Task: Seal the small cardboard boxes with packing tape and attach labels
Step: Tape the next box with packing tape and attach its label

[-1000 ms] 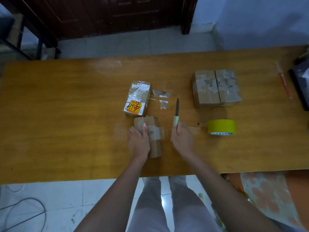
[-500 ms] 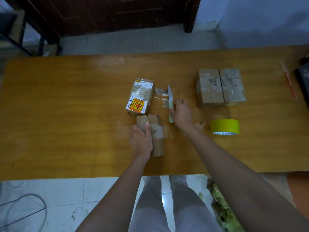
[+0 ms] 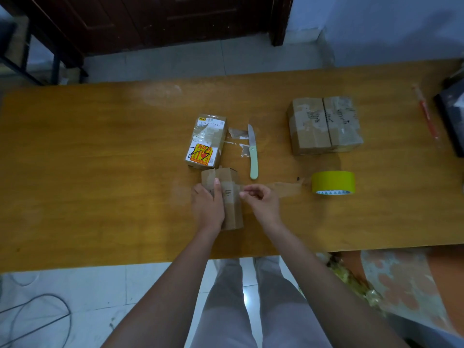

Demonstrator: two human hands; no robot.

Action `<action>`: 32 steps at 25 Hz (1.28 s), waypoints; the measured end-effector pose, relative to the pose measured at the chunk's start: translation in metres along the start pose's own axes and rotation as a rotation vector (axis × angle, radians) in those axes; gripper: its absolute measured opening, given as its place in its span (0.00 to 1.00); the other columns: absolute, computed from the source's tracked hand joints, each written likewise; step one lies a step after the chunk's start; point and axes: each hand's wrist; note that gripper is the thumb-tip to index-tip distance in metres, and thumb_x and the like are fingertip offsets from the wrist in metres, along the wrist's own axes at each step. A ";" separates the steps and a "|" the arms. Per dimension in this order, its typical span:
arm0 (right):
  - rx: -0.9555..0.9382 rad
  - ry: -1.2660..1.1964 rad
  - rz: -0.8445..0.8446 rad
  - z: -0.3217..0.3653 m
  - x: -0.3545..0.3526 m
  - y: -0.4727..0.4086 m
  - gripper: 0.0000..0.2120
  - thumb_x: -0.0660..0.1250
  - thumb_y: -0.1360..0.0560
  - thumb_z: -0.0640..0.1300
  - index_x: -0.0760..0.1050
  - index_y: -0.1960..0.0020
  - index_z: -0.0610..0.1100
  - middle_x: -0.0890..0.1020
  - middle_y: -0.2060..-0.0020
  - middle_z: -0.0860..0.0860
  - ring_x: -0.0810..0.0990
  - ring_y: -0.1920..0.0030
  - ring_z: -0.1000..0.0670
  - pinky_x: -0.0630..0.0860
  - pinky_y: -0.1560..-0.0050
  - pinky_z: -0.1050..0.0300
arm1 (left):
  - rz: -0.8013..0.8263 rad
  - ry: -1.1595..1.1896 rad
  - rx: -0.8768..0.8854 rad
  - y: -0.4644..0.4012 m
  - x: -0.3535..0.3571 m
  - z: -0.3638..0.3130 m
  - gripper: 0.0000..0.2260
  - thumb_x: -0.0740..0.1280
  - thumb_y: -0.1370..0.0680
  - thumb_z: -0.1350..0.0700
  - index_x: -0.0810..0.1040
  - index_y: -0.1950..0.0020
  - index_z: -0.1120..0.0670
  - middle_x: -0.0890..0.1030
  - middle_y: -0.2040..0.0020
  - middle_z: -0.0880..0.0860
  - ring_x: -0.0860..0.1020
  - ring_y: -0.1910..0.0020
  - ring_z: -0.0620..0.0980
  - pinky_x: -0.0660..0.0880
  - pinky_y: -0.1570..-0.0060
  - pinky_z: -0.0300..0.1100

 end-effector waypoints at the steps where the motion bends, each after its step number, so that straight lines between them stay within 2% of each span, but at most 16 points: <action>1: 0.009 0.005 -0.013 -0.002 0.003 -0.001 0.05 0.74 0.29 0.41 0.79 0.56 0.48 0.82 0.61 0.54 0.79 0.60 0.59 0.75 0.59 0.69 | 0.003 0.008 0.003 0.000 0.000 0.000 0.21 0.56 0.19 0.41 0.70 0.45 0.59 0.76 0.50 0.56 0.71 0.56 0.48 0.64 0.61 0.39; 8: 0.022 0.091 -0.114 -0.018 0.011 0.000 0.07 0.74 0.29 0.42 0.77 0.53 0.48 0.80 0.61 0.55 0.79 0.58 0.55 0.76 0.55 0.62 | 0.029 0.049 0.007 -0.002 -0.003 0.003 0.18 0.57 0.19 0.41 0.70 0.47 0.57 0.77 0.51 0.56 0.75 0.55 0.52 0.66 0.59 0.41; 10: 0.000 0.080 -0.104 -0.018 0.013 0.004 0.08 0.72 0.27 0.48 0.77 0.49 0.48 0.80 0.58 0.56 0.79 0.55 0.56 0.73 0.57 0.65 | 0.046 0.060 0.004 -0.002 -0.005 0.001 0.19 0.57 0.19 0.42 0.70 0.46 0.58 0.77 0.50 0.57 0.75 0.53 0.53 0.66 0.57 0.41; 12: 0.028 0.055 -0.037 -0.014 0.018 0.009 0.17 0.70 0.27 0.58 0.76 0.45 0.49 0.80 0.54 0.58 0.79 0.52 0.58 0.73 0.56 0.66 | 0.069 0.118 -0.025 -0.001 -0.006 -0.002 0.20 0.56 0.18 0.42 0.71 0.44 0.60 0.76 0.49 0.57 0.75 0.51 0.53 0.68 0.55 0.42; 14: 0.066 -0.032 0.025 -0.006 0.021 0.014 0.22 0.69 0.30 0.63 0.79 0.47 0.48 0.83 0.55 0.56 0.81 0.53 0.57 0.75 0.57 0.65 | 0.092 0.232 -0.061 0.004 -0.008 -0.010 0.20 0.56 0.18 0.42 0.72 0.46 0.59 0.76 0.51 0.53 0.74 0.53 0.50 0.67 0.57 0.41; 16: 0.097 -0.116 0.048 0.003 0.019 0.015 0.24 0.70 0.34 0.66 0.82 0.52 0.46 0.86 0.60 0.53 0.84 0.57 0.54 0.78 0.61 0.63 | 0.096 0.314 -0.089 0.008 -0.009 -0.021 0.18 0.56 0.18 0.42 0.72 0.48 0.57 0.75 0.56 0.48 0.73 0.58 0.44 0.65 0.64 0.36; 18: 0.066 -0.128 0.042 0.011 0.014 0.016 0.25 0.70 0.36 0.67 0.83 0.54 0.47 0.86 0.61 0.53 0.84 0.60 0.55 0.77 0.63 0.63 | 0.110 0.377 -0.114 0.011 -0.010 -0.030 0.17 0.56 0.18 0.42 0.72 0.50 0.55 0.74 0.59 0.44 0.72 0.60 0.38 0.64 0.66 0.32; 21: 0.025 -0.103 0.023 0.020 0.004 0.016 0.25 0.68 0.36 0.69 0.83 0.54 0.49 0.86 0.60 0.54 0.84 0.58 0.55 0.79 0.60 0.59 | 0.121 0.422 -0.100 0.016 -0.012 -0.042 0.17 0.56 0.18 0.43 0.72 0.51 0.56 0.75 0.58 0.46 0.74 0.60 0.41 0.67 0.64 0.36; 24: 0.038 -0.097 0.025 0.026 -0.003 0.016 0.23 0.67 0.33 0.69 0.84 0.57 0.50 0.85 0.61 0.51 0.84 0.58 0.51 0.80 0.55 0.52 | 0.130 0.447 -0.101 0.022 -0.013 -0.050 0.17 0.56 0.18 0.42 0.72 0.51 0.56 0.75 0.58 0.45 0.74 0.59 0.39 0.67 0.64 0.35; 26: 0.032 -0.090 -0.008 0.028 -0.006 0.016 0.22 0.66 0.28 0.66 0.84 0.58 0.47 0.85 0.62 0.46 0.83 0.59 0.49 0.79 0.55 0.51 | 0.134 0.444 -0.084 0.025 -0.015 -0.055 0.17 0.56 0.18 0.42 0.72 0.51 0.55 0.76 0.58 0.45 0.74 0.58 0.39 0.68 0.62 0.38; 30: 0.046 -0.021 -0.104 0.032 -0.014 0.013 0.27 0.57 0.20 0.59 0.82 0.57 0.38 0.84 0.59 0.41 0.83 0.56 0.43 0.80 0.53 0.48 | 0.160 0.462 -0.077 0.030 -0.018 -0.060 0.16 0.55 0.18 0.42 0.72 0.50 0.54 0.77 0.55 0.48 0.76 0.54 0.48 0.71 0.54 0.45; 32: 0.010 0.026 -0.070 0.036 -0.018 0.015 0.32 0.56 0.21 0.62 0.79 0.57 0.33 0.83 0.61 0.40 0.82 0.59 0.42 0.79 0.58 0.49 | 0.156 0.475 -0.091 0.031 -0.019 -0.064 0.16 0.55 0.18 0.42 0.71 0.50 0.54 0.76 0.56 0.48 0.76 0.53 0.49 0.71 0.53 0.46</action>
Point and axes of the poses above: each hand's wrist, its own y-axis away from the middle knuckle, its own x-axis out of the palm, z = x × y
